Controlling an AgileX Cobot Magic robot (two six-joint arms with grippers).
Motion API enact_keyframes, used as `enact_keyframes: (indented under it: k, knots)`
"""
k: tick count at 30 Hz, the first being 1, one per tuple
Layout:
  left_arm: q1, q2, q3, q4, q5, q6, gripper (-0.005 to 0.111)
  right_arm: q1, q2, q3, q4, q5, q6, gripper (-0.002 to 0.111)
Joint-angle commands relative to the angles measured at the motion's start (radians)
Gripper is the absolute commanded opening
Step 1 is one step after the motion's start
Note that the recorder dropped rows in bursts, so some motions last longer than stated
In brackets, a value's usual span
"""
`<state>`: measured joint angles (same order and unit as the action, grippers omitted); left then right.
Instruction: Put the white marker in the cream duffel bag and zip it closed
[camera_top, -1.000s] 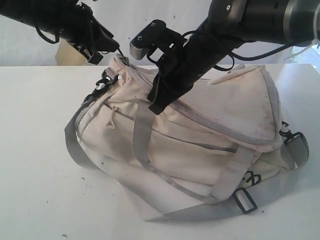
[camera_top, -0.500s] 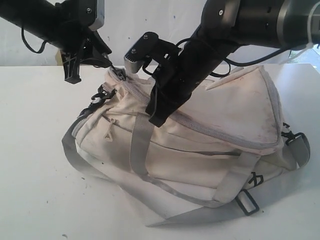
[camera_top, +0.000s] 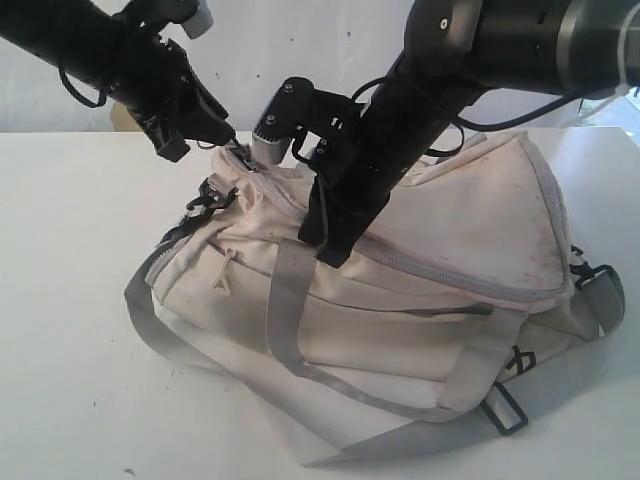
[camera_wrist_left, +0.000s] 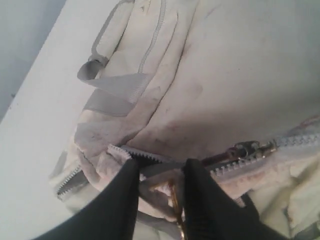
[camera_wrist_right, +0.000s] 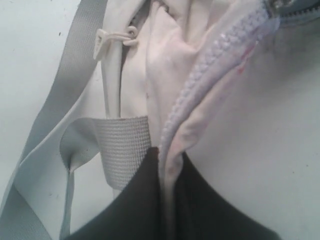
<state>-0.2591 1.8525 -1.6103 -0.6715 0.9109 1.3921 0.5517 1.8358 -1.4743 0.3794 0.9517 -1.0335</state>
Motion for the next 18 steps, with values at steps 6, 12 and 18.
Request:
enact_keyframes:
  k: [6,12,18]
  knots:
    - [0.053,0.011,-0.018,-0.005,-0.608,-0.471,0.000,0.029,-0.002,0.021,-0.069,0.192,-0.004,0.000]
    - [0.048,0.009,-0.018,-0.008,-0.448,-0.475,0.000,0.045,-0.002,0.021,-0.070,0.014,0.203,0.000]
    - [0.048,0.009,-0.018,-0.075,-0.434,-0.479,0.000,0.045,-0.002,0.019,-0.041,-0.146,0.477,0.039]
